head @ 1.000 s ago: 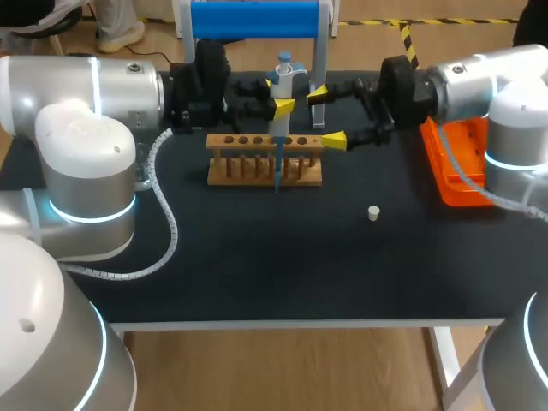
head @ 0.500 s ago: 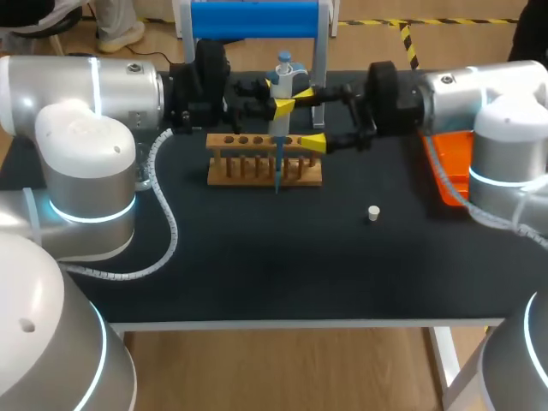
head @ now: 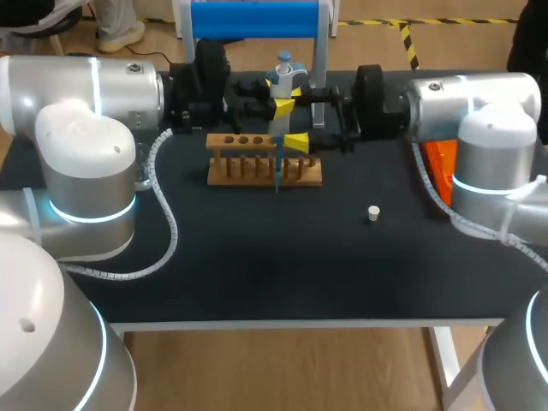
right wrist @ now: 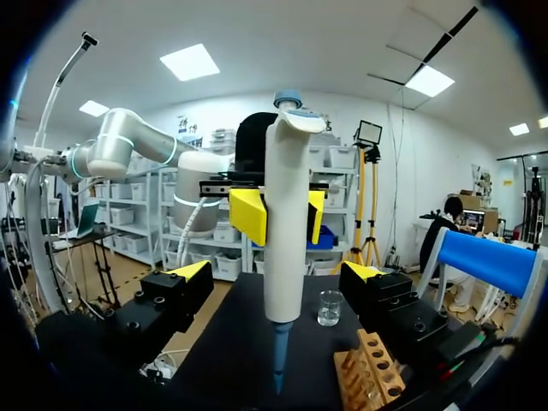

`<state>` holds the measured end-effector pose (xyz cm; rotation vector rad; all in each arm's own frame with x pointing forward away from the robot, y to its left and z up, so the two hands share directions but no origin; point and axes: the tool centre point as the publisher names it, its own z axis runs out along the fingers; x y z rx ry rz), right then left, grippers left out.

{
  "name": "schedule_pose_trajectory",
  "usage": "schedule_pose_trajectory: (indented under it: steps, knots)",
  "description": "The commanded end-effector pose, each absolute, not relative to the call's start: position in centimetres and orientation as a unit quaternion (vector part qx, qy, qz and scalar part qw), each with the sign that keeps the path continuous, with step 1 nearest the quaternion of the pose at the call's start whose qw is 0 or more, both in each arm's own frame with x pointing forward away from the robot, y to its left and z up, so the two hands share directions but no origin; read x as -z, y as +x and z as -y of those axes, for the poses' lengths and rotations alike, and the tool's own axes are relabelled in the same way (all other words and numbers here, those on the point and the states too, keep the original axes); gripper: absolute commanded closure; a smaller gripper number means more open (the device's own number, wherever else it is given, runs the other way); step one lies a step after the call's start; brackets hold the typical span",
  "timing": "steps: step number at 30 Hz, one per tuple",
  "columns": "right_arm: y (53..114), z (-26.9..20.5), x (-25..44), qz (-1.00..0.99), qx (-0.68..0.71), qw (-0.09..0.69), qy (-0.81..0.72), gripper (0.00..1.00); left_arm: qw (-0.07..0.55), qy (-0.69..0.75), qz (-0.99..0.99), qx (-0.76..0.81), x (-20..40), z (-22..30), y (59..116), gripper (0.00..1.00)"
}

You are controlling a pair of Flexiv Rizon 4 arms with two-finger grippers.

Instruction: Invert the test tube, pick up the pipette, mount the tip to pipette, aspirate from beaker and dispense into the tube, eject the tip, return the pipette, and cap with the stopper.

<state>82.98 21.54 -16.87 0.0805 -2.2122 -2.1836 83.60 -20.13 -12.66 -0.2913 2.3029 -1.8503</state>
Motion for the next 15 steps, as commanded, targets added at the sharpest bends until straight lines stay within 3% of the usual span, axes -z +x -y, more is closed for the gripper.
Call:
schedule_pose_trajectory:
  steps: [1, 15]
  knots:
    - [83.2, -22.5, 16.9, 0.71, 0.704, 0.016, 0.023, 0.0, 0.085, -0.097, -0.773, 0.621, 12.6, 20.0, 83.6, 1.0]
    - [83.6, -23.8, 17.1, 0.708, 0.706, 0.021, 0.019, 0.0, 0.085, -0.097, -0.773, 0.621, 12.6, 20.0, 83.6, 1.0]
